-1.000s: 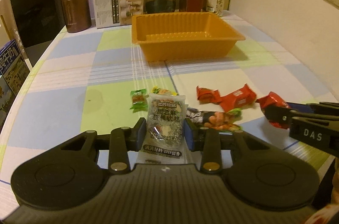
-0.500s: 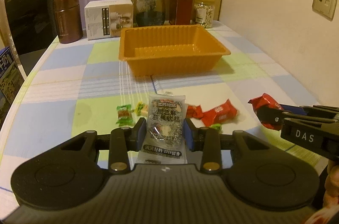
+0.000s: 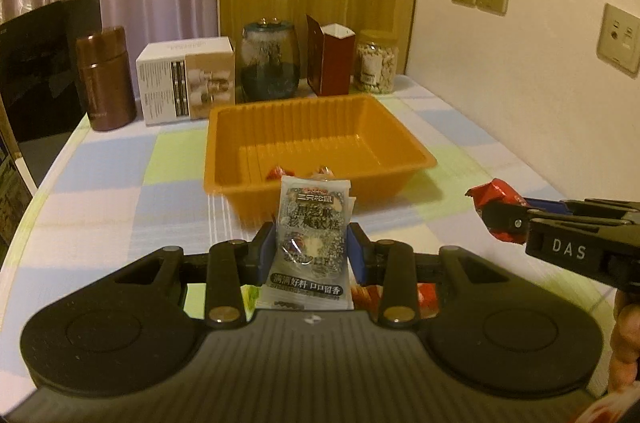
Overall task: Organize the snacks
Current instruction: 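Carry both packets into the orange tray with the left and right tools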
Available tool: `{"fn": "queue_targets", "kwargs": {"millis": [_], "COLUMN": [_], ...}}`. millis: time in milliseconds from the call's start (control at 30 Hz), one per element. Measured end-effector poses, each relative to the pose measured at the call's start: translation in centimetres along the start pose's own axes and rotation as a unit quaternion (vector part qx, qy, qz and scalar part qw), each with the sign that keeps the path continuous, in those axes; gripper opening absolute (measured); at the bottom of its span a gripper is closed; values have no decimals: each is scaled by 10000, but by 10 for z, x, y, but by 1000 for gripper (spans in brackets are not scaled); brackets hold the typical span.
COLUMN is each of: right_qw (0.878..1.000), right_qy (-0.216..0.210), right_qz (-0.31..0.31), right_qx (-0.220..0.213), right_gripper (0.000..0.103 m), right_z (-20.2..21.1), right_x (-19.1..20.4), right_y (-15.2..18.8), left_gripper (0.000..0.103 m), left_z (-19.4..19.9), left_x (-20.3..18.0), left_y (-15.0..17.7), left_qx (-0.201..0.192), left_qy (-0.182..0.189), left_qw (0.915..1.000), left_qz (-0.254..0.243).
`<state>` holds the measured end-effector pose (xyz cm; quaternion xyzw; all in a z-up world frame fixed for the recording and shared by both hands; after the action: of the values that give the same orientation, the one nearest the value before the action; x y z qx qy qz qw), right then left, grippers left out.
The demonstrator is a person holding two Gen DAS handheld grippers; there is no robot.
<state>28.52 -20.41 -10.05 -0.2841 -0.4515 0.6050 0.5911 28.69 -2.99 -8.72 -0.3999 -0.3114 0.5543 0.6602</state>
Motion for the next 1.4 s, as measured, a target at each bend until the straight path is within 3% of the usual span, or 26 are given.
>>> {"fn": "queue_targets", "kwargs": {"millis": [400,767,1400], "right_qw": [9996,9994,9993], "right_qy": [-136,-99,-58], "right_qz": [-1,-118,-370], "right_qx": [-236,-294,9], "right_gripper": [28,28,28], "right_z": [-61,-120,-177], "right_x": [7,3,-5], "right_y": [-42,-65,-59], "left_gripper": [34,34,35], "left_z": [-59,-110,-161], "left_x": [26,46,58], "left_y": [-37,-50,-52], "left_qx": [-211,-153,3], "left_qy": [-52,-86,-51], "left_qw": [9997,9993,9989], "left_qz": [127,326,458]}}
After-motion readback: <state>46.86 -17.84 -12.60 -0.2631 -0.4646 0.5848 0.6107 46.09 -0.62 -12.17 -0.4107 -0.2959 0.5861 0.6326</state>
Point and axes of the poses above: each gripper's, at about its wrist camera, not at the fingertips, and z roughly against the way its jaws point, x to its left, y to its underside, the point moved 10 cm from there along -z, roughly the way its jaws point, and after that the axes turned 6 degrees about -x, right-handed, at the moved point
